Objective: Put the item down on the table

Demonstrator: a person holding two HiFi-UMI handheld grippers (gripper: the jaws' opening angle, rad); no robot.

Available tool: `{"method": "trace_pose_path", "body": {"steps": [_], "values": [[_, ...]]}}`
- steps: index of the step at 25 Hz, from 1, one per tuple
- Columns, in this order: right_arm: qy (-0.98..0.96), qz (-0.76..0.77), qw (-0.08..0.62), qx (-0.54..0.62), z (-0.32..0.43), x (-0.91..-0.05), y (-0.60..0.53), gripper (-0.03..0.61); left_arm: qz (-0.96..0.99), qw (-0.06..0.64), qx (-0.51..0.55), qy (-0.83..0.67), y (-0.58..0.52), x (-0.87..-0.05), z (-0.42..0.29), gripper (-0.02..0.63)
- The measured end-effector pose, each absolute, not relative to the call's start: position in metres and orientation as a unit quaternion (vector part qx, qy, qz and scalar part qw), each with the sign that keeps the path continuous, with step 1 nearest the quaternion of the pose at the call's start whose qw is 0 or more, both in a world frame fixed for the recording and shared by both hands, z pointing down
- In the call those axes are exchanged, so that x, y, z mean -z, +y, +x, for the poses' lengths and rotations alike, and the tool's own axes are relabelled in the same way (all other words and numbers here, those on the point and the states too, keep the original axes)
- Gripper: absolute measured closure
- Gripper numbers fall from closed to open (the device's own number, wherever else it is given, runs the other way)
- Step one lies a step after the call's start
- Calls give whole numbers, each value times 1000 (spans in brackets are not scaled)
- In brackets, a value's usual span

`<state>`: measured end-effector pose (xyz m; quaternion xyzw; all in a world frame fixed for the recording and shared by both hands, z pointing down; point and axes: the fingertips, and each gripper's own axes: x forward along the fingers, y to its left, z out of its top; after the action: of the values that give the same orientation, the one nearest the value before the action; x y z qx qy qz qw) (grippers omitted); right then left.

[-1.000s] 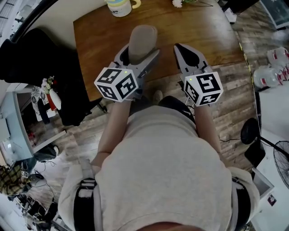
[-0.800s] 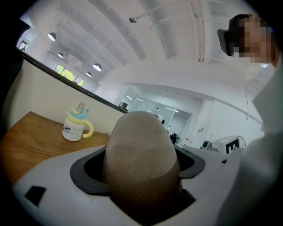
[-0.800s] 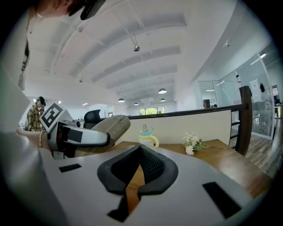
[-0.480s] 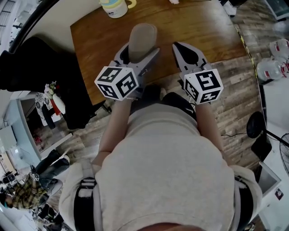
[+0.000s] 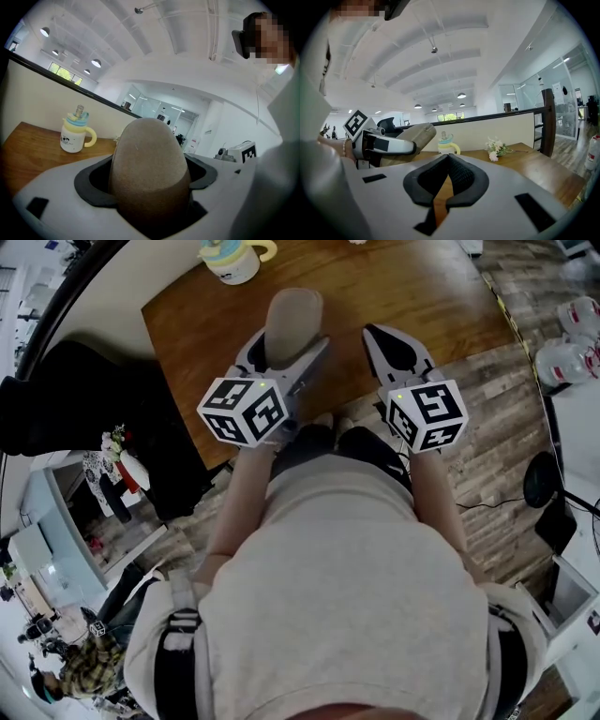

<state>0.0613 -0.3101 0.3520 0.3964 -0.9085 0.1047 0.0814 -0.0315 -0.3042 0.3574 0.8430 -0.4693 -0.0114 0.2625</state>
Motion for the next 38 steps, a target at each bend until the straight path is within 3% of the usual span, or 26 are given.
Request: {"method": "trace_pose_path", "body": {"steps": [23,38], "values": [[-886,414,123,-170,53,-420,-358,568,847,302,-81,-430,-358,-437,-34,192],[-863,426,165,-216,68,-502,-409,568,856,285,-178,-393,-428,-517,-23,192]]}}
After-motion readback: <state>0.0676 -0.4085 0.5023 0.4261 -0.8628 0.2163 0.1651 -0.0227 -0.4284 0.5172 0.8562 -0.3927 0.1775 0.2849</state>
